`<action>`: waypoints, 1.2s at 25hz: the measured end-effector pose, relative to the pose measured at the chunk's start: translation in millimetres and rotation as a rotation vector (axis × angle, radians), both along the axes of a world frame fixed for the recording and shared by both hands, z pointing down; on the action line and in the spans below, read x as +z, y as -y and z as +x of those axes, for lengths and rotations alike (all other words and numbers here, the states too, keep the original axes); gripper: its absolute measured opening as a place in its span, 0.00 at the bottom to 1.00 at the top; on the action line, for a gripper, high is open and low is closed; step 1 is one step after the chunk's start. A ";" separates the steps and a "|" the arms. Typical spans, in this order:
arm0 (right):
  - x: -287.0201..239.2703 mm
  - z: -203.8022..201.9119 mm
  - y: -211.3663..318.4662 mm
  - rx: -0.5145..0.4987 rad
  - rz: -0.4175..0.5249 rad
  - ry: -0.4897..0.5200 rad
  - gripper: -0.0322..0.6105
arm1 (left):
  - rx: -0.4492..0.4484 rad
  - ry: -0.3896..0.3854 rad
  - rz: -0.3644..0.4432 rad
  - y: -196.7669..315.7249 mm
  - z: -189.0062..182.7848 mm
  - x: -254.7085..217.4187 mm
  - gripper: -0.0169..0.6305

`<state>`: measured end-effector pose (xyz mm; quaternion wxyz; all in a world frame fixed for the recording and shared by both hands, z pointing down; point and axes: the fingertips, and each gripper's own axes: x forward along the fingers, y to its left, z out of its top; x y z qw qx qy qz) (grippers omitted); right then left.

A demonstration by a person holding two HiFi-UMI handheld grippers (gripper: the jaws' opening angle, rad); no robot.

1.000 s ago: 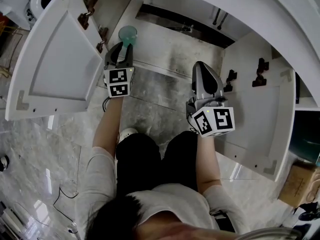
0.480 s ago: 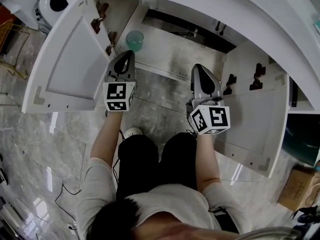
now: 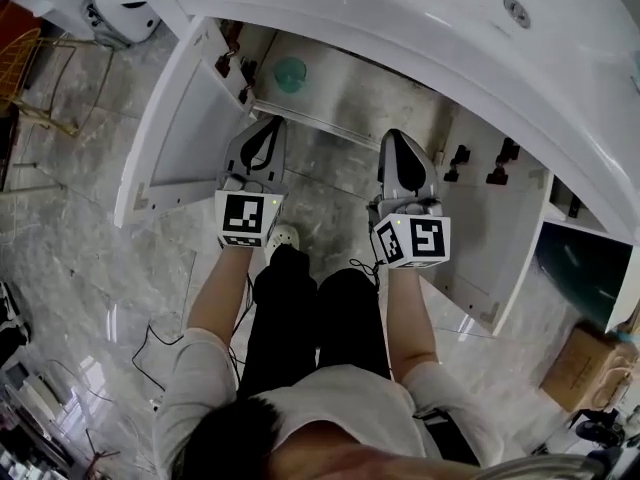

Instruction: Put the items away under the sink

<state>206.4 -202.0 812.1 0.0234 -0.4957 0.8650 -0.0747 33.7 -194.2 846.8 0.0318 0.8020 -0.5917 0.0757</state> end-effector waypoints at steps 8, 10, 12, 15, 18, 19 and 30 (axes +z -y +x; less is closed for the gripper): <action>-89.5 -3.6 -32.2 -0.013 -0.038 -0.070 0.07 | -0.017 0.012 -0.029 -33.2 -0.8 -100.4 0.04; -120.3 -1.5 -42.7 -0.015 -0.036 -0.093 0.07 | -0.024 0.008 -0.034 -43.0 2.1 -133.6 0.04; -152.0 2.1 -52.9 -0.015 -0.036 -0.105 0.07 | -0.025 -0.001 -0.042 -53.5 5.9 -165.0 0.04; -198.0 9.1 -67.2 -0.013 -0.035 -0.115 0.07 | -0.025 -0.013 -0.037 -66.8 11.4 -213.5 0.04; -241.6 15.9 -81.5 -0.009 -0.031 -0.122 0.07 | -0.022 -0.025 -0.031 -81.2 17.1 -259.3 0.04; -255.2 17.9 -86.1 -0.010 -0.030 -0.125 0.07 | -0.020 -0.026 -0.030 -86.2 19.6 -273.4 0.04; -365.7 35.1 -120.9 -0.012 -0.016 -0.122 0.07 | -0.013 -0.022 0.008 -125.1 28.9 -393.7 0.04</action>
